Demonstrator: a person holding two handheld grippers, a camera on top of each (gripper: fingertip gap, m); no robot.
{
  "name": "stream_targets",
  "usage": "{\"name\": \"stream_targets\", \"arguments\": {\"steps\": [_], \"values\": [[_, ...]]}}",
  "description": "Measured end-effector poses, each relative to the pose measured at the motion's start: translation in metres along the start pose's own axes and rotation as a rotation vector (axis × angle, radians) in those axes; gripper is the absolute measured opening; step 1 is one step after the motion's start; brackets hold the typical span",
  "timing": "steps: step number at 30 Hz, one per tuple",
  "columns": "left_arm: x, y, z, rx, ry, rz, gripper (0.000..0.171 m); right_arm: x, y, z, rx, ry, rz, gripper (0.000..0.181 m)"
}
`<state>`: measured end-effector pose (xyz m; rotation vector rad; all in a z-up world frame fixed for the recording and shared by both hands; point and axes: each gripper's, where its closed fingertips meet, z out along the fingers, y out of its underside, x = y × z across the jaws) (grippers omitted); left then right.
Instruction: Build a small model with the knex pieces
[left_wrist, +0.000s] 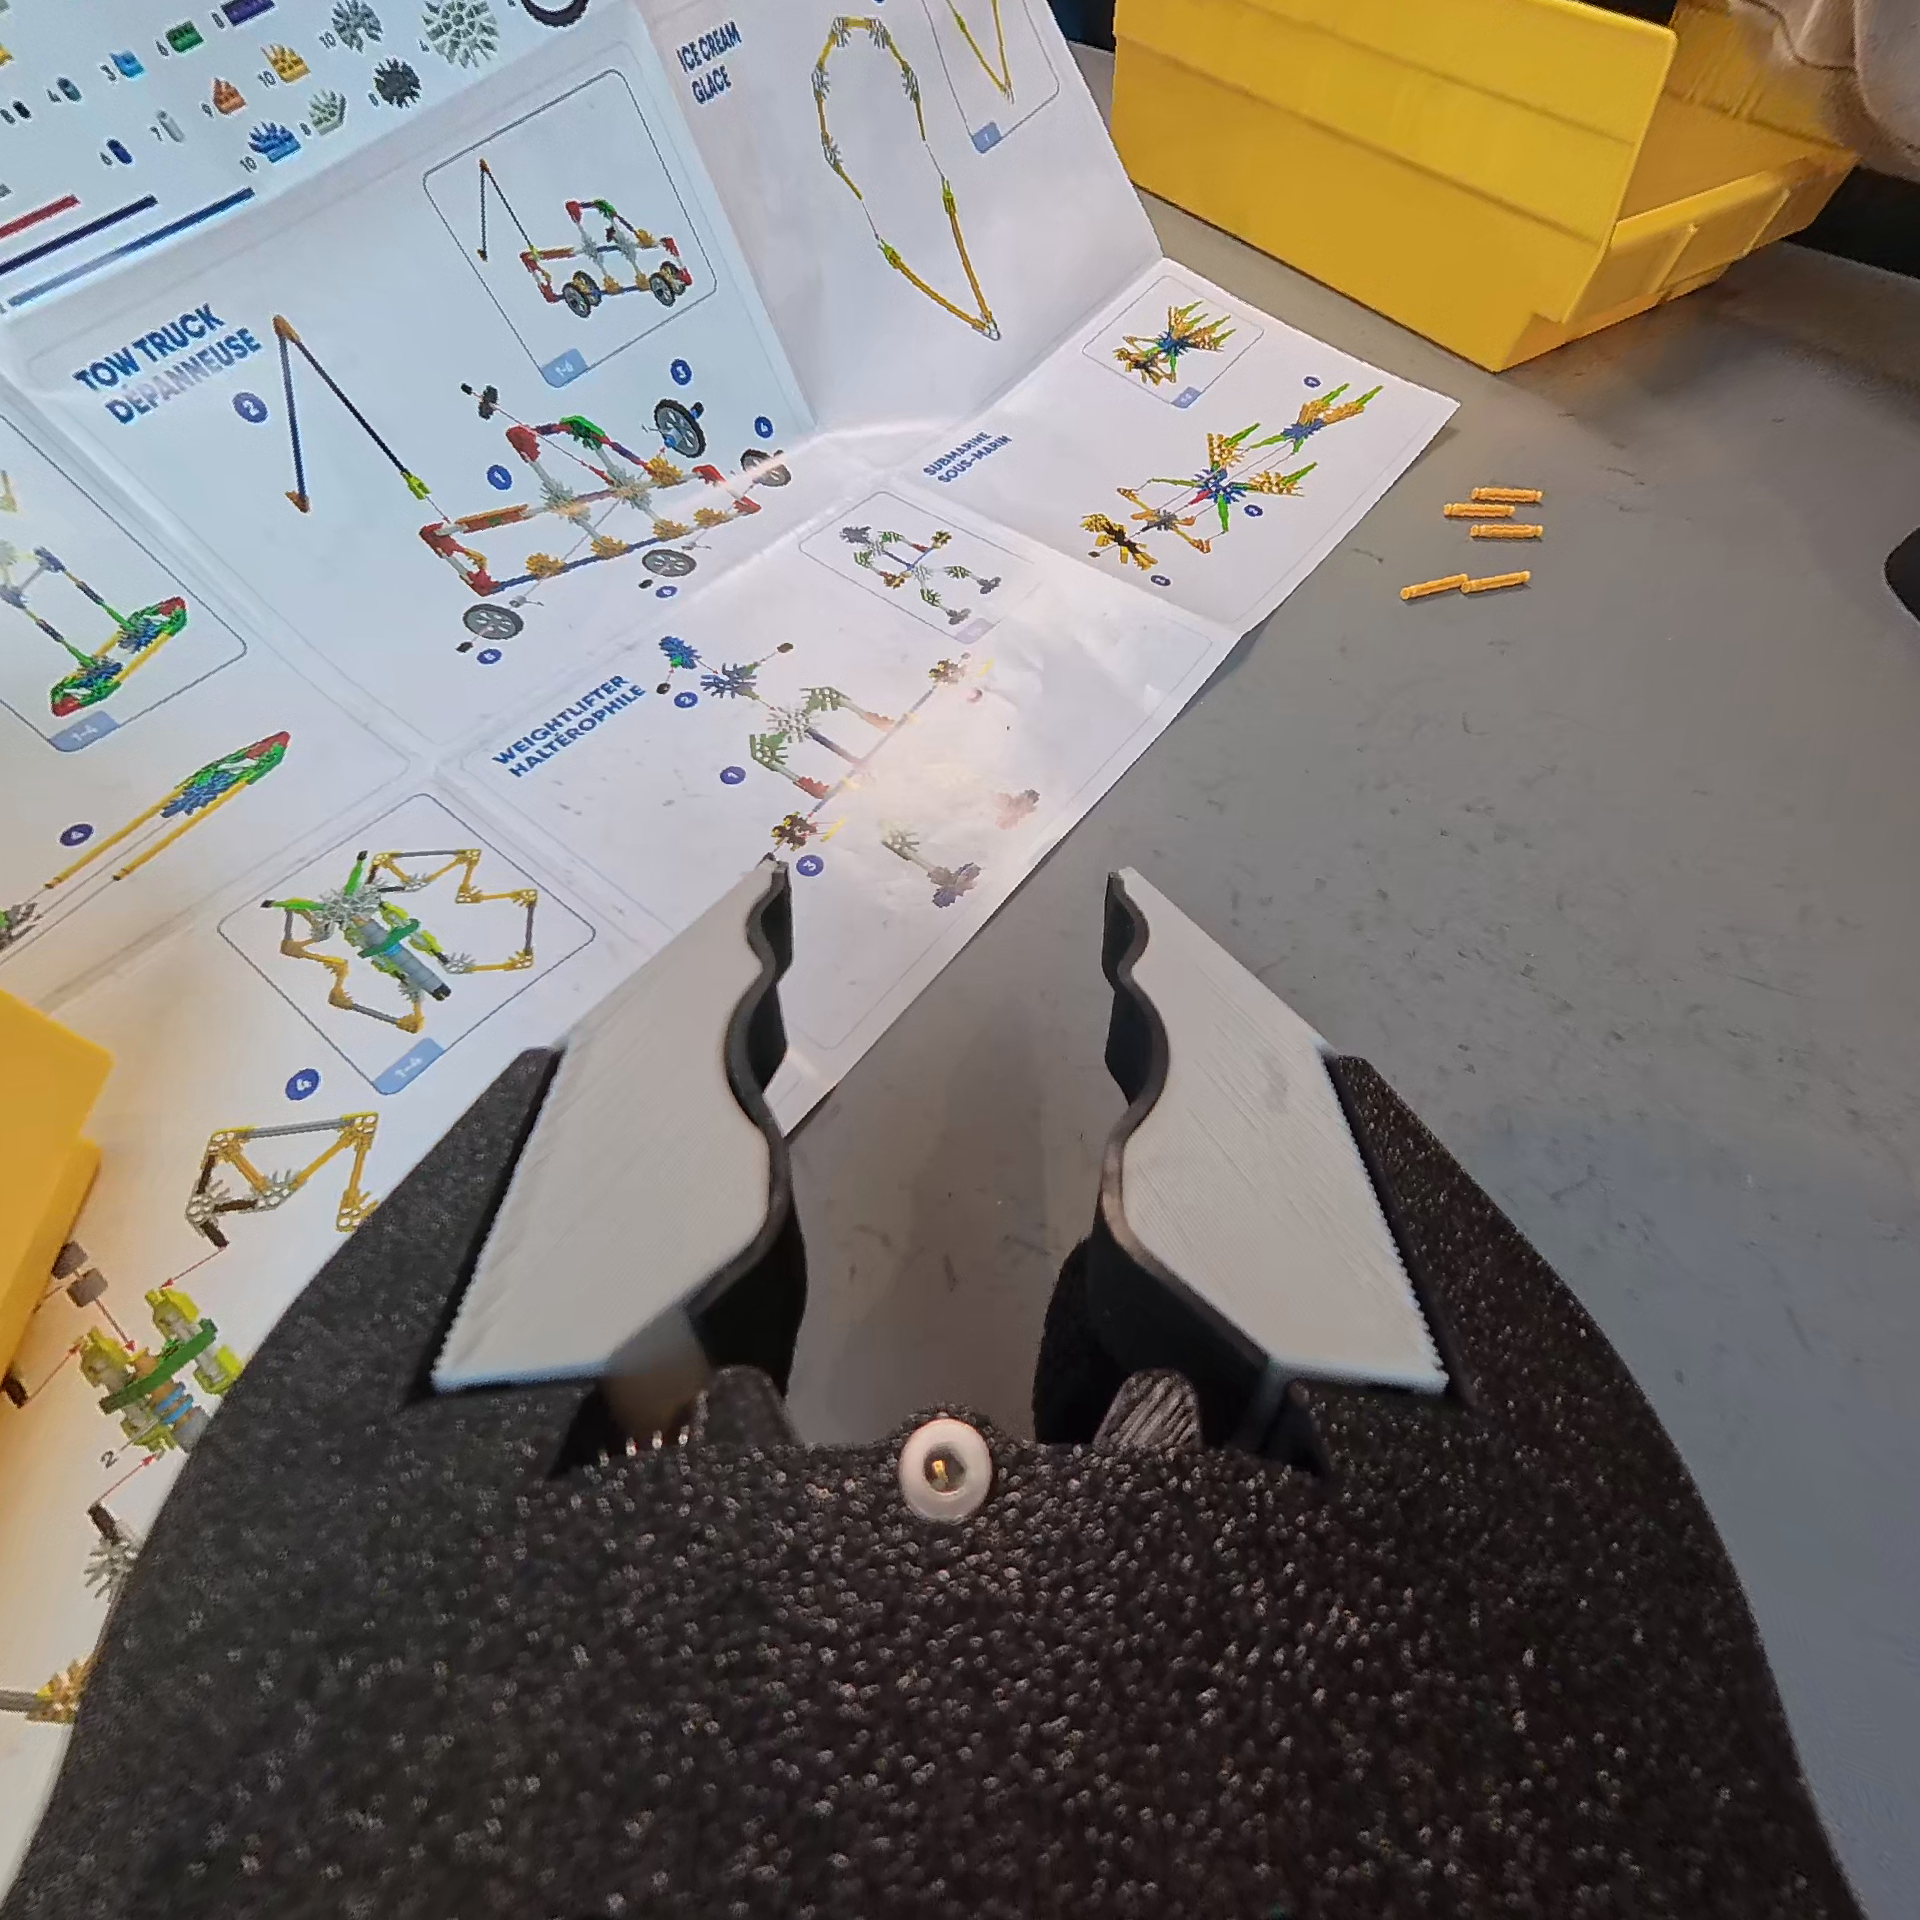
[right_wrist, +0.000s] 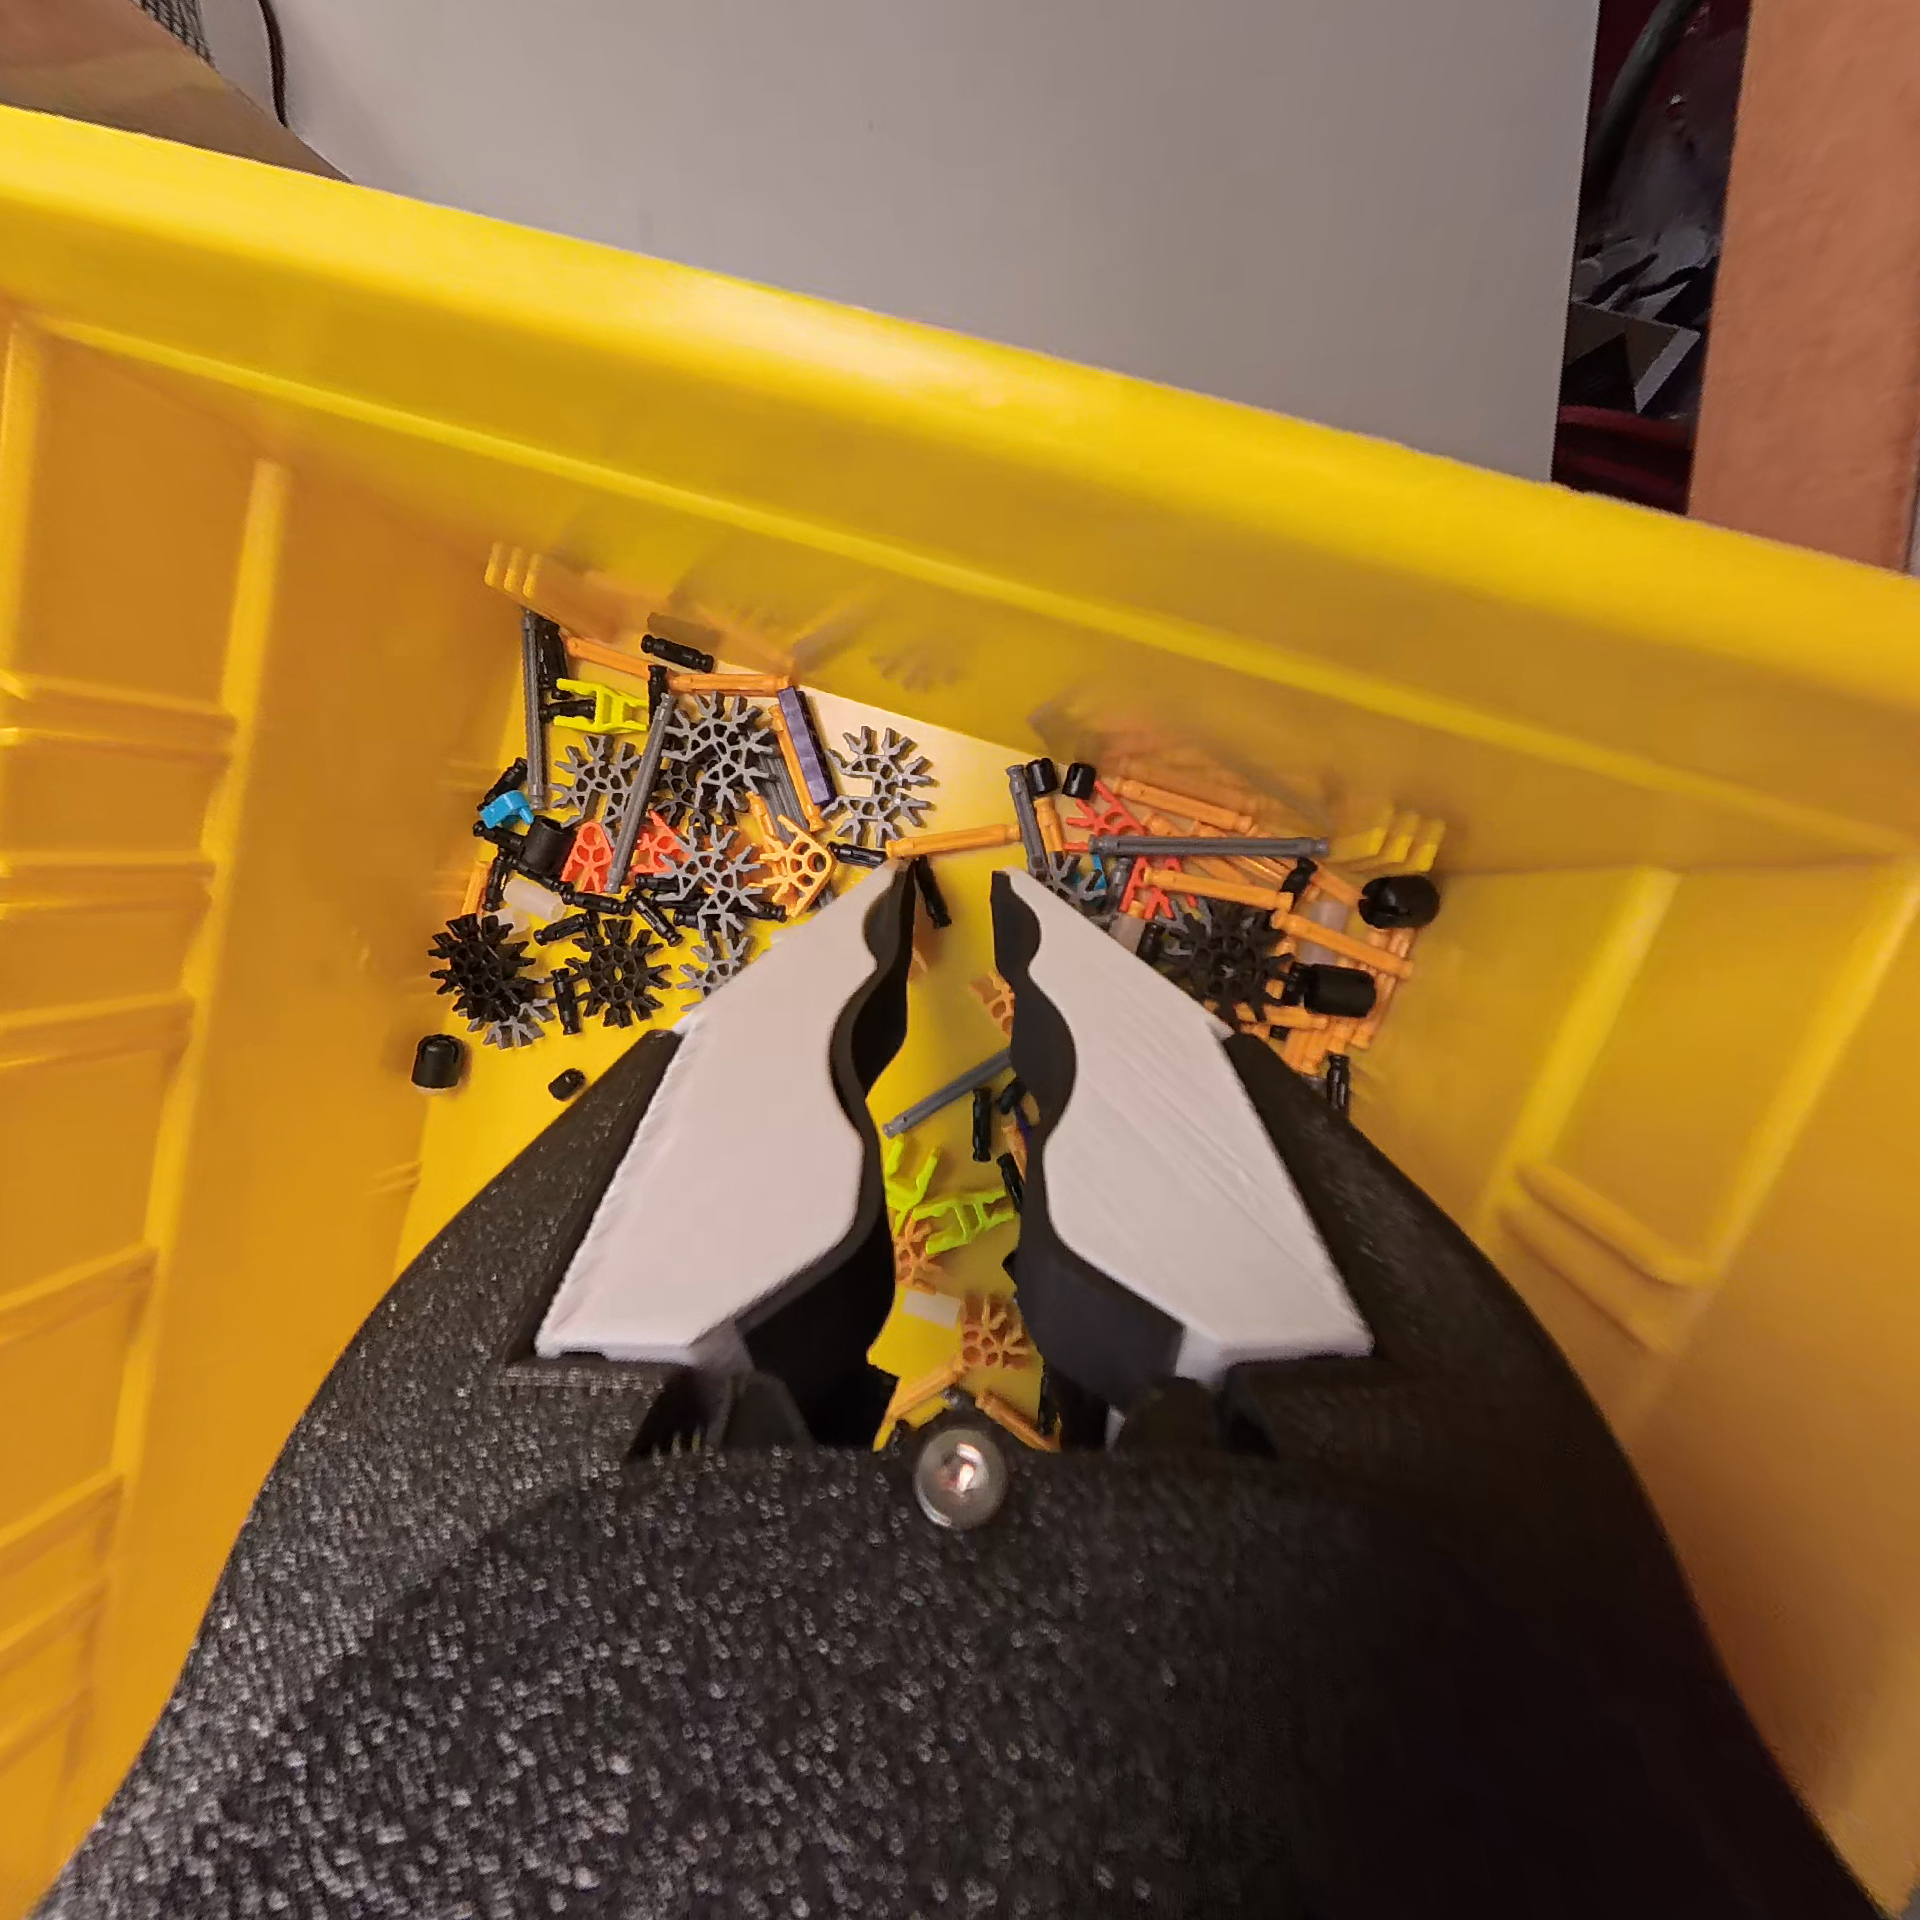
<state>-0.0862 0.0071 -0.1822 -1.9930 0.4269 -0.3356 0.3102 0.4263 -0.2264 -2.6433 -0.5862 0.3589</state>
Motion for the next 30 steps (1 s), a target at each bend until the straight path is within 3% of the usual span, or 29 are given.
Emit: {"name": "stream_targets", "arguments": {"steps": [9, 24, 28, 30], "values": [[0.0, 0.0, 0.0, 0.001, 0.001, -0.001, 0.06, 0.002, -0.018, 0.006, 0.035, -0.018, 0.126, 0.012], [0.001, 0.001, 0.0, -0.006, 0.002, 0.004, 0.06, 0.005, -0.023, 0.004, 0.003, 0.213, -0.128, 0.001], [-0.001, -0.002, -0.002, 0.008, -0.008, 0.003, 0.06, -0.022, -0.05, -0.037, 0.209, 0.173, -0.279, 0.001], [-0.001, -0.005, -0.003, 0.022, -0.013, 0.006, 0.06, -0.062, -0.056, -0.074, 0.326, 0.086, -0.383, 0.001]]}}
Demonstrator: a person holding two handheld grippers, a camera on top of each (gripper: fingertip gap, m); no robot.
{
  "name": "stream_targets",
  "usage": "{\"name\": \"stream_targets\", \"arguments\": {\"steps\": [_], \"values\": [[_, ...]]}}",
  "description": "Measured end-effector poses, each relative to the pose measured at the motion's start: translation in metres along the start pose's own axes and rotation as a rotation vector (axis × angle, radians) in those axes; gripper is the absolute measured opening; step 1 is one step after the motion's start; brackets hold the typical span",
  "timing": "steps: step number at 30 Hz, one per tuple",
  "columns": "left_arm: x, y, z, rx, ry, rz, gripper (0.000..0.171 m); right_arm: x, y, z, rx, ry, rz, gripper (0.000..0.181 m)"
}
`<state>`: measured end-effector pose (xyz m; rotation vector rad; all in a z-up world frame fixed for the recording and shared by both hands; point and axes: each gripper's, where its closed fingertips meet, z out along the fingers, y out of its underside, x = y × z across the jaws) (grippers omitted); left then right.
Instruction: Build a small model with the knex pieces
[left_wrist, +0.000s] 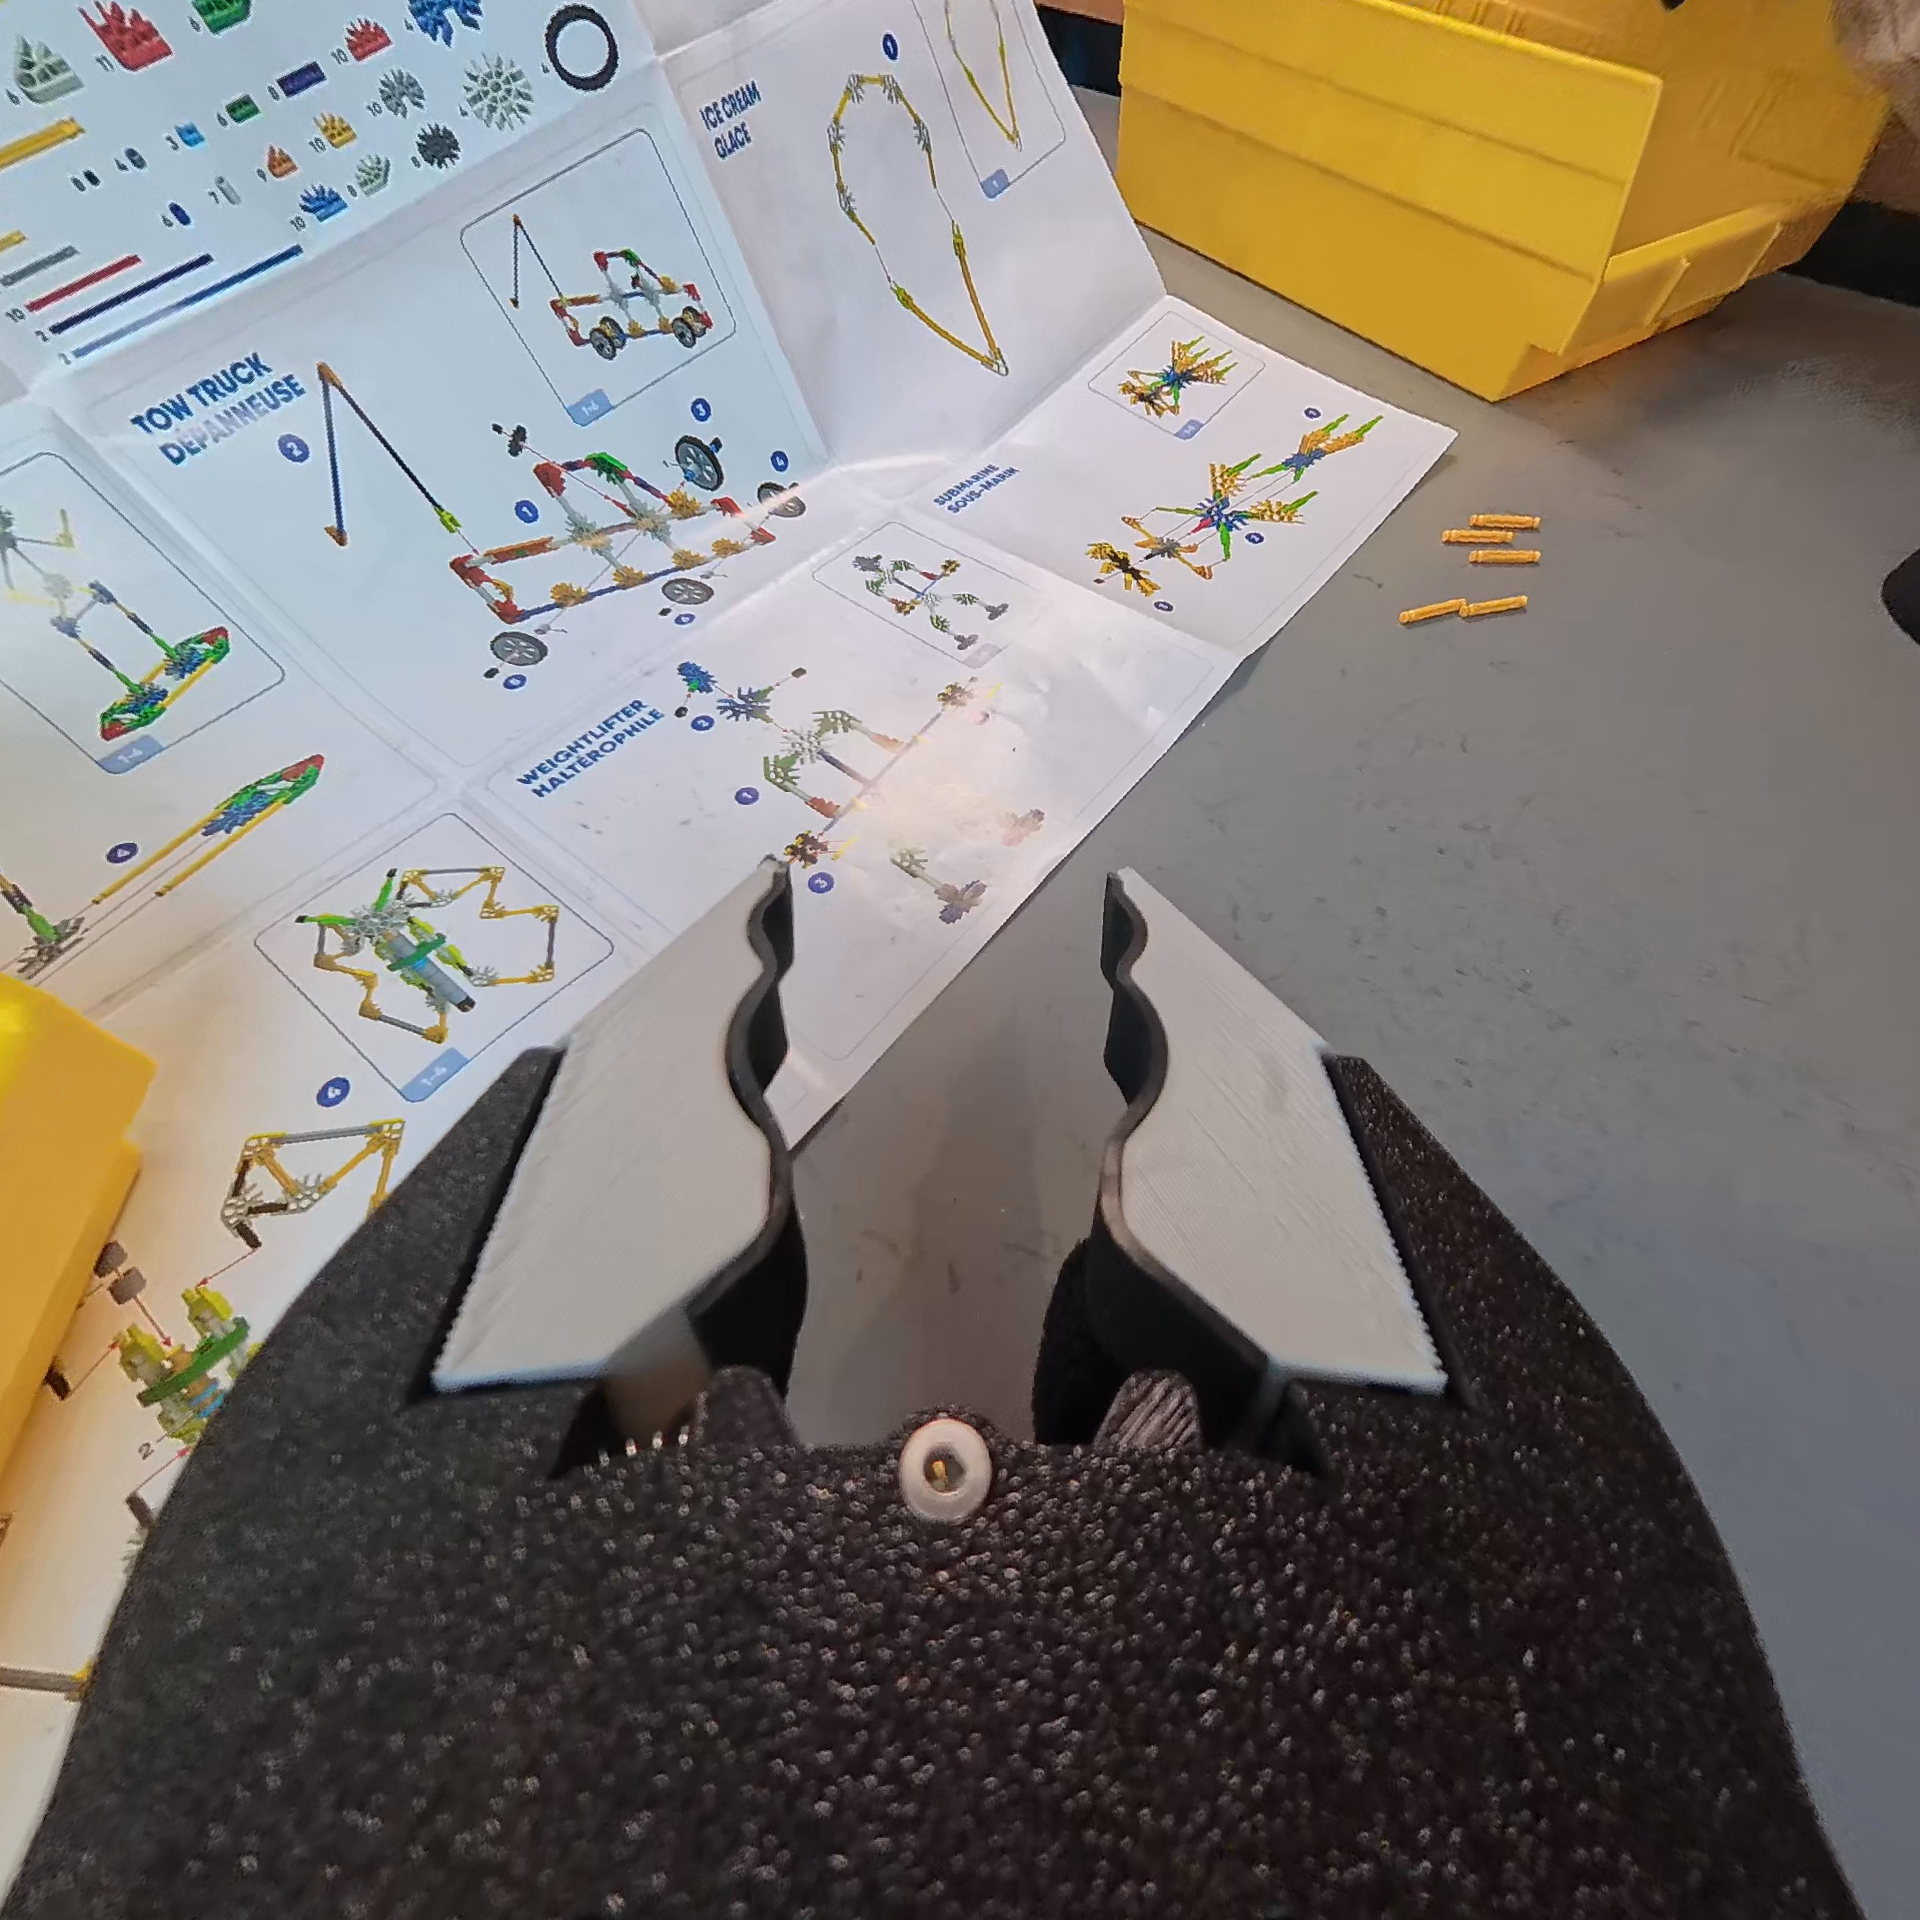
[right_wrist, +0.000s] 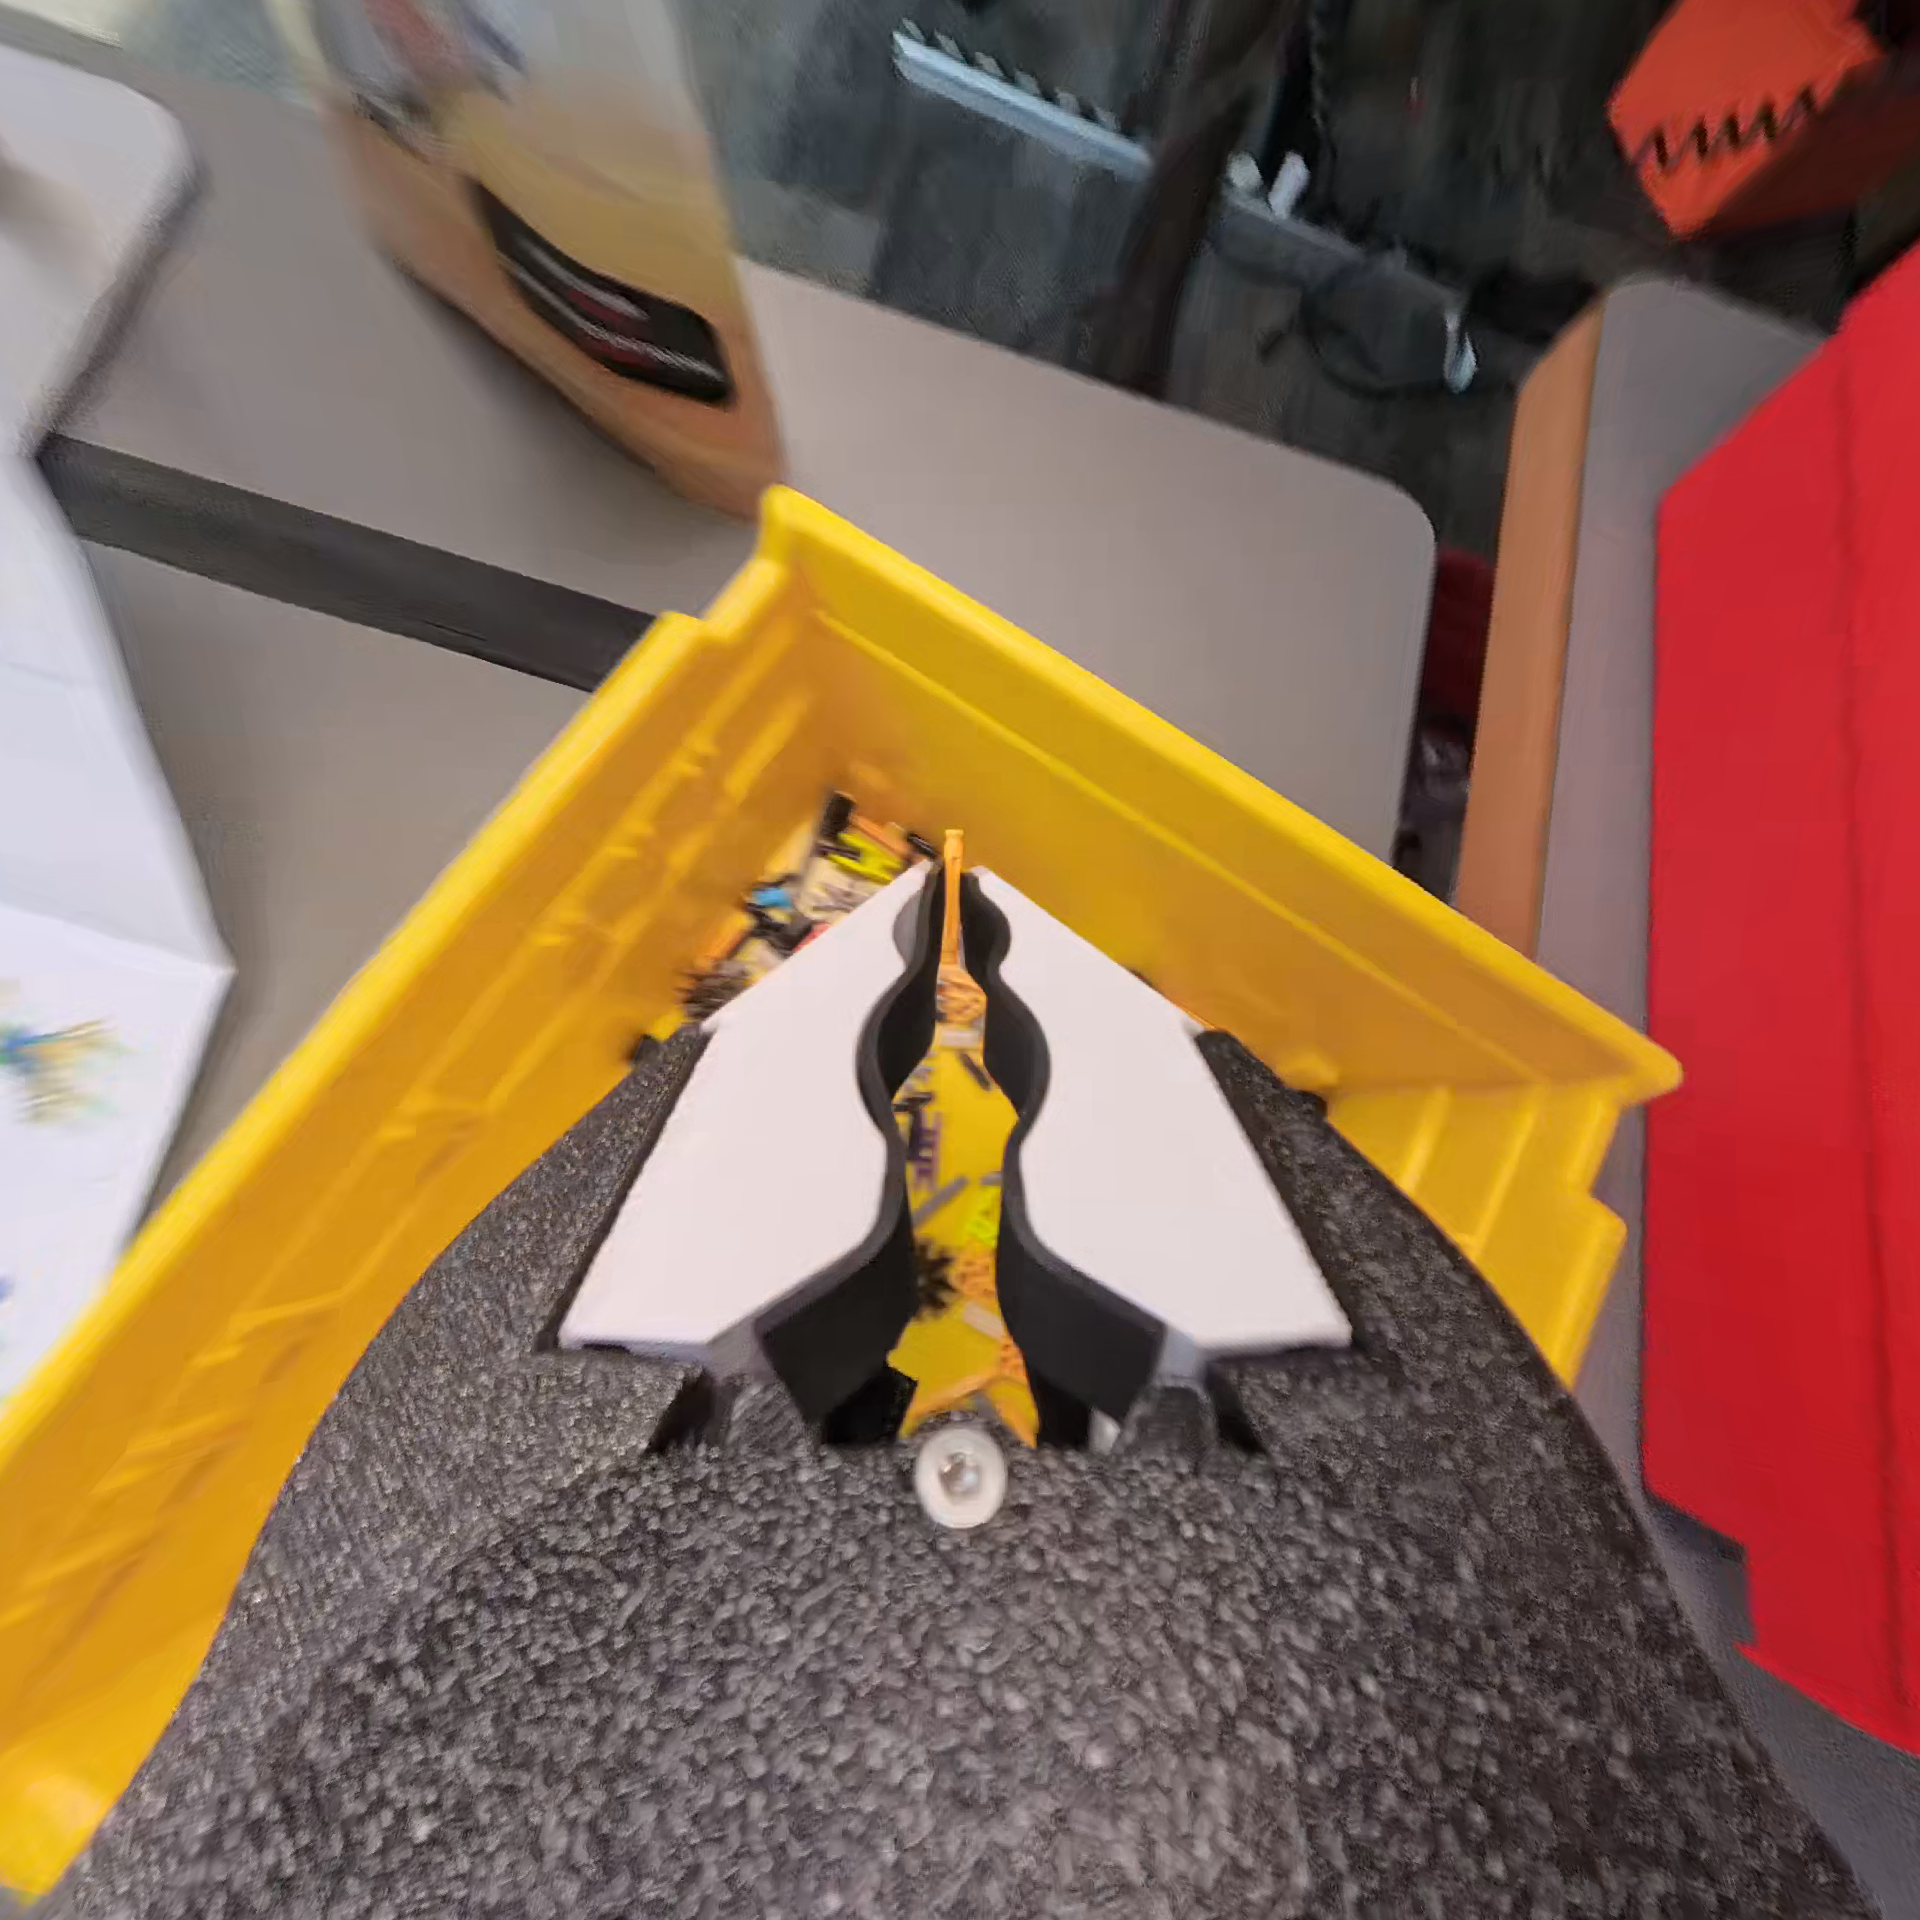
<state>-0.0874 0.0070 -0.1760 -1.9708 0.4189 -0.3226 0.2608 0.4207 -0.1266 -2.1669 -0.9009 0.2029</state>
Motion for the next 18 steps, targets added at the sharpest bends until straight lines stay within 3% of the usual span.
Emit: {"name": "stream_targets", "arguments": {"steps": [2, 4, 6, 9, 13, 18], "values": [[0.001, -0.003, -0.001, 0.01, 0.0, 0.003, 0.06, -0.055, -0.022, -0.041, 0.115, -0.158, -0.065, 0.002], [0.003, -0.004, -0.001, 0.014, -0.001, 0.013, 0.06, -0.12, -0.018, -0.081, 0.144, -0.305, -0.199, 0.002], [0.004, -0.004, 0.0, 0.012, -0.002, 0.025, 0.06, -0.182, 0.013, -0.106, 0.095, -0.416, -0.337, 0.002], [0.006, -0.006, 0.0, 0.015, -0.007, 0.041, 0.06, -0.246, 0.085, -0.113, -0.049, -0.484, -0.445, 0.001], [0.006, -0.008, -0.002, 0.026, -0.016, 0.046, 0.06, -0.278, 0.152, -0.098, -0.153, -0.48, -0.445, 0.002], [0.002, -0.008, -0.004, 0.028, -0.034, 0.047, 0.06, -0.291, 0.169, -0.096, -0.143, -0.527, -0.363, 0.002]]}}
